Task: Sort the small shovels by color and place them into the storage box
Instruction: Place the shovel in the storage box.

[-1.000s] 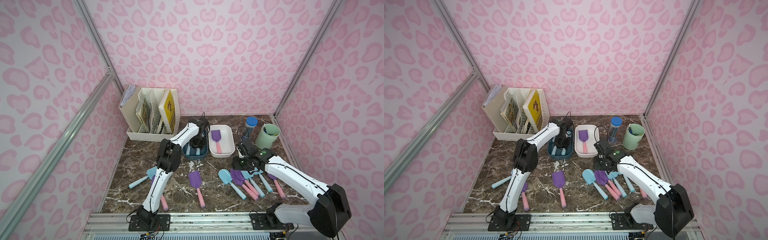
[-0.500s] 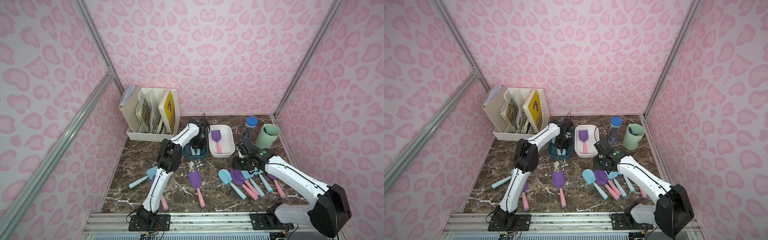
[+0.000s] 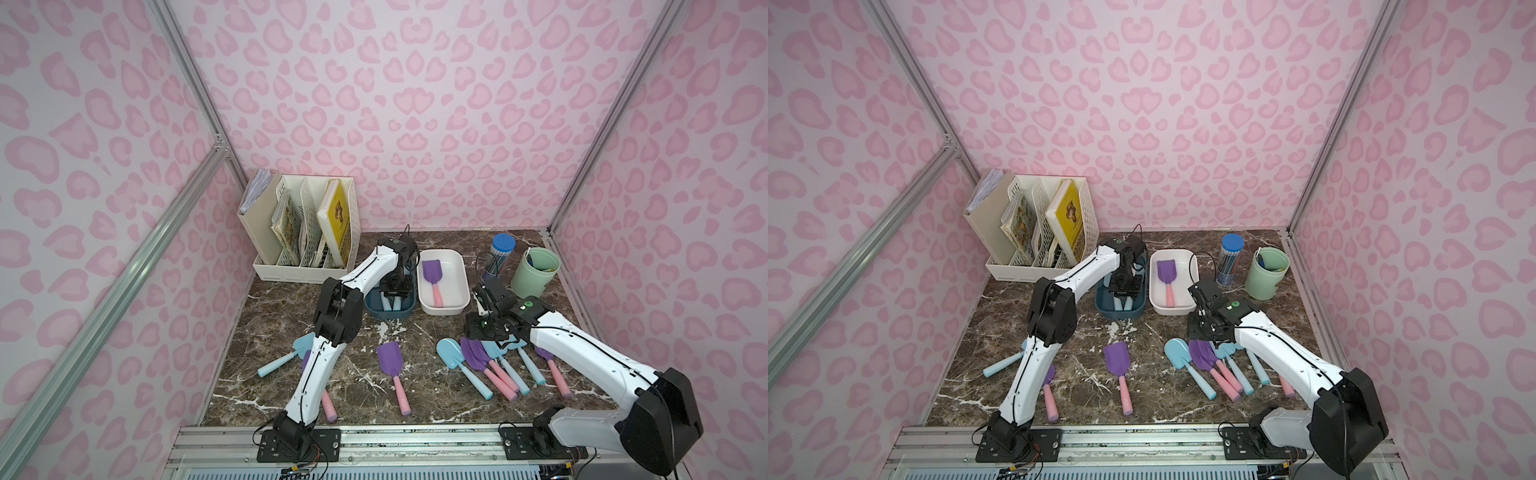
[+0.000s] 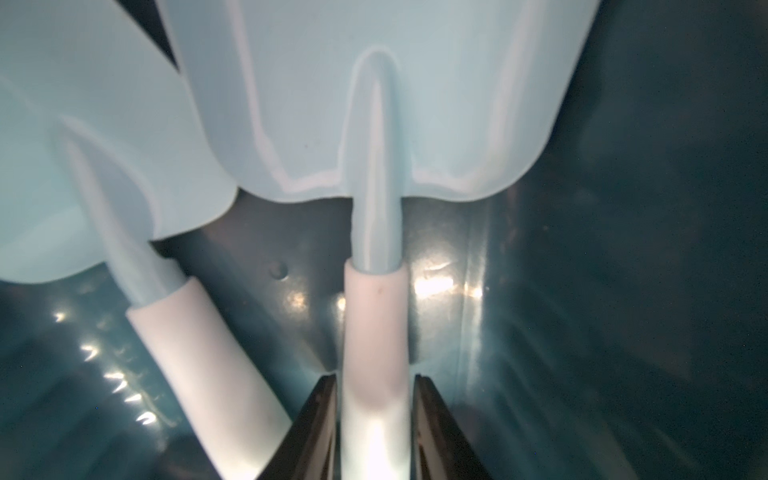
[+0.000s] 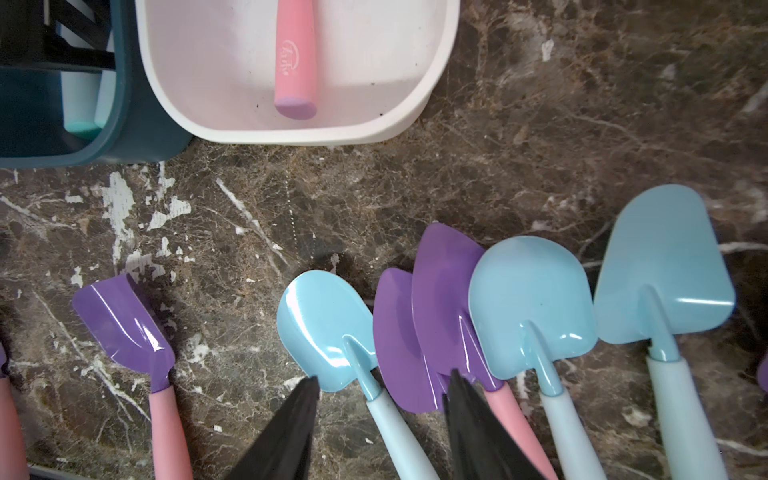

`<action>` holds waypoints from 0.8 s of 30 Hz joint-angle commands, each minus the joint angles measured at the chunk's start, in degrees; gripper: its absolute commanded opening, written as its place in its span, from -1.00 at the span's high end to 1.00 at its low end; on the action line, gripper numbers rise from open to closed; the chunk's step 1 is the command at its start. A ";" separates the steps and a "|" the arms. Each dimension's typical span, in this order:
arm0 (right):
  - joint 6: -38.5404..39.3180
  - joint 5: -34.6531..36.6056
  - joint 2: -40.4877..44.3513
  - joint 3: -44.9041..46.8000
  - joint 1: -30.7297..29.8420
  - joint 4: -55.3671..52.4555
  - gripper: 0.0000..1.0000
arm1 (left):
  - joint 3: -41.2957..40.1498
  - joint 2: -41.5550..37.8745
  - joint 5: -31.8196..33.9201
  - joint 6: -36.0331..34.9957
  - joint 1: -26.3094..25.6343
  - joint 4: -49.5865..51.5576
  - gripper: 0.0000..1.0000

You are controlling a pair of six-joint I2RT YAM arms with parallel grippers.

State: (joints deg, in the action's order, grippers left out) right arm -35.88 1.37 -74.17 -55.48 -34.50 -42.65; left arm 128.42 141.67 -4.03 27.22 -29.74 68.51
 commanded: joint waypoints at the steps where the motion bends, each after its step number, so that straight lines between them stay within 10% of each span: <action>1: 0.20 1.15 -0.02 -1.05 -0.04 -0.65 -0.09 | 0.60 -1.86 -0.36 0.02 -0.04 1.41 0.24; 24: -1.91 2.05 1.88 -3.21 -1.88 -3.91 -0.11 | -11.95 -27.09 2.84 2.83 -0.85 -2.10 -0.12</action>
State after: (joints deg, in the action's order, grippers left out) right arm -36.88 2.46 -72.75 -58.46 -36.01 -45.23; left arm 118.58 117.30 -2.98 29.10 -30.65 67.68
